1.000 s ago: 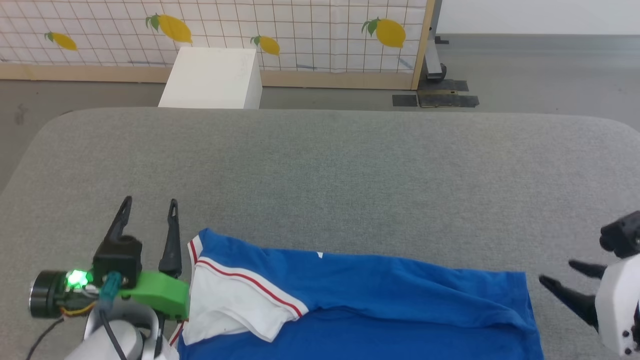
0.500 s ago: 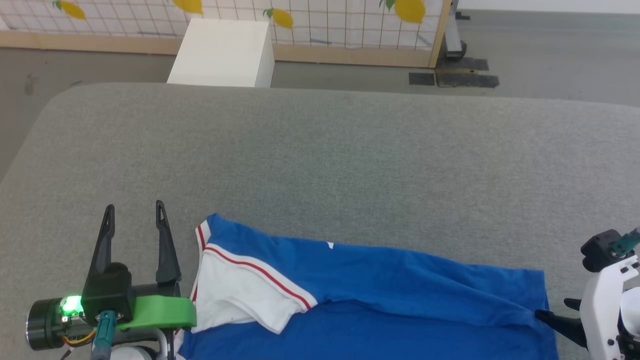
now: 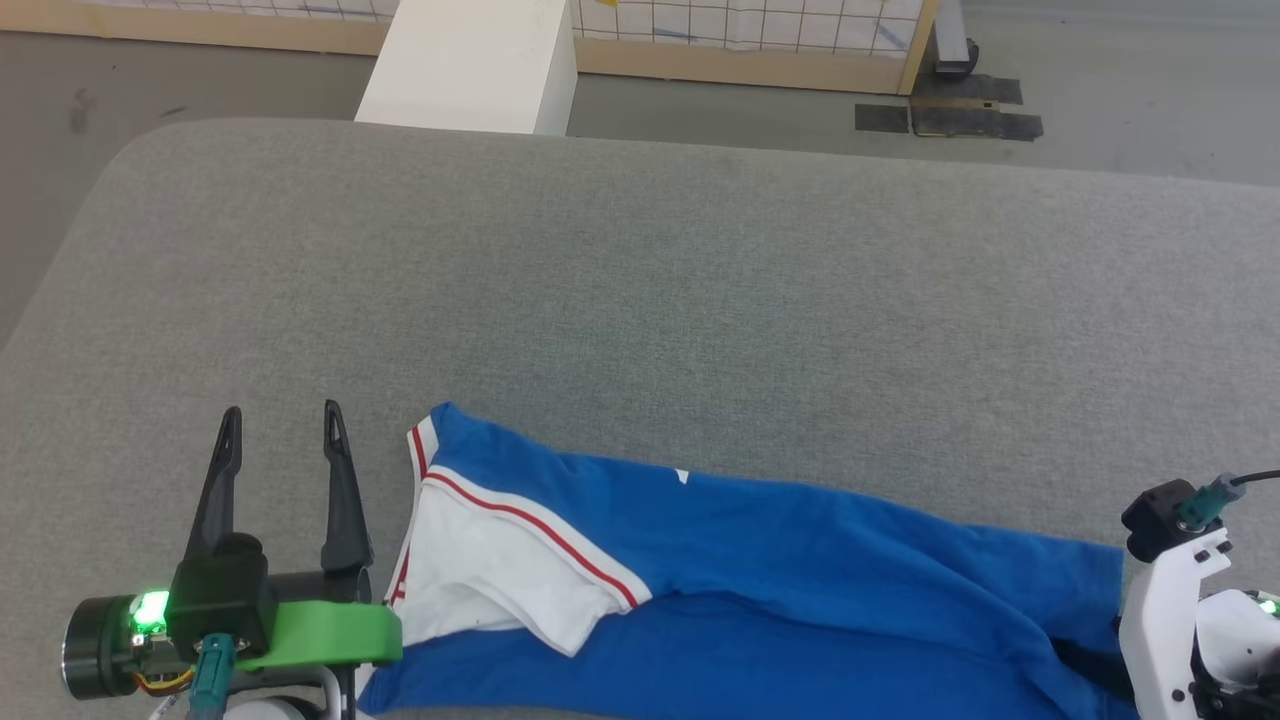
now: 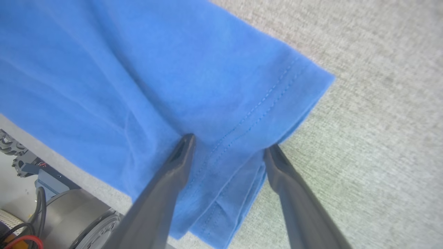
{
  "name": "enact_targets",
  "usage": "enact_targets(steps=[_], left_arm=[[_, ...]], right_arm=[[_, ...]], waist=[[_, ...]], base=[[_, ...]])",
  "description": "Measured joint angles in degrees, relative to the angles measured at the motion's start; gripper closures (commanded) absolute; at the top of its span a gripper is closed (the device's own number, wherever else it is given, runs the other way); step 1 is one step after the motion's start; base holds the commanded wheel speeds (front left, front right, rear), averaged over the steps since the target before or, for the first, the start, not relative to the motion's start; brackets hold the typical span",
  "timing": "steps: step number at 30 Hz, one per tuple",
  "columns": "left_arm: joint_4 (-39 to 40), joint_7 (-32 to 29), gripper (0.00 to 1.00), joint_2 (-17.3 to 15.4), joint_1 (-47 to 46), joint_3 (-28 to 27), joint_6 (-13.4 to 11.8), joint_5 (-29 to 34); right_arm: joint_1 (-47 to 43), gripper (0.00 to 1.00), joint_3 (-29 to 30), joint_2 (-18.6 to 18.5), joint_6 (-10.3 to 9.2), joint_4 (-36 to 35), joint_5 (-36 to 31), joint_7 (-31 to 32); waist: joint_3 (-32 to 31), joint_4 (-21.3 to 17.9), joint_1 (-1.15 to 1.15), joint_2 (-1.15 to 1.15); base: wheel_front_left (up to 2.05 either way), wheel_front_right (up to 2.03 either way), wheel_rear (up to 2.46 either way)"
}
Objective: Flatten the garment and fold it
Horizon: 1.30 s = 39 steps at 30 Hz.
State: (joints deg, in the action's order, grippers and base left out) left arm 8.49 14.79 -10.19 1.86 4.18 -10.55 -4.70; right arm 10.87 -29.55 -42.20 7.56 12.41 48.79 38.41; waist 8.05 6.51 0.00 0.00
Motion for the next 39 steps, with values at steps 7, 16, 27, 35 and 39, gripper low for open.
enact_targets(steps=[7, 16, 27, 35, 39], left_arm=[[-0.56, 0.0, 0.0, 1.37, 0.7, -2.32, 2.71, 2.11], [-1.31, 0.0, 0.0, 1.89, 2.11, -3.24, 4.0, 3.68], [-1.49, 0.0, 0.0, 1.98, 3.76, -2.35, 3.94, 4.11], [-1.48, 0.0, 0.0, 1.92, 4.95, -1.59, 3.43, 4.11], [-1.47, 0.0, 0.0, 1.69, 5.22, -1.55, 3.35, 4.11]], right_arm=[[1.28, 1.0, -1.44, 0.2, 0.0, 1.01, 0.98, -3.02], [1.5, 1.0, -0.58, -2.8, 0.01, -0.67, 2.85, -5.45], [-2.71, 1.0, 7.16, -11.36, 0.0, 5.19, 2.97, -5.67], [-5.26, 1.0, 7.23, -11.28, 0.0, -2.36, 4.08, -5.67], [-5.37, 1.0, 6.39, -10.7, 0.0, -10.4, 4.74, -5.57]], waist=[[-0.79, -0.99, 0.0, 0.0], [-2.67, -2.56, 0.0, 0.0], [-4.76, -4.2, 0.0, 0.0], [-5.85, -4.62, 0.0, 0.0], [-5.94, -4.62, 0.0, 0.0]], base=[[0.0, 0.0, 0.0], [0.0, 0.0, 0.0], [0.0, 0.0, 0.0], [0.0, 0.0, 0.0], [0.0, 0.0, 0.0]])
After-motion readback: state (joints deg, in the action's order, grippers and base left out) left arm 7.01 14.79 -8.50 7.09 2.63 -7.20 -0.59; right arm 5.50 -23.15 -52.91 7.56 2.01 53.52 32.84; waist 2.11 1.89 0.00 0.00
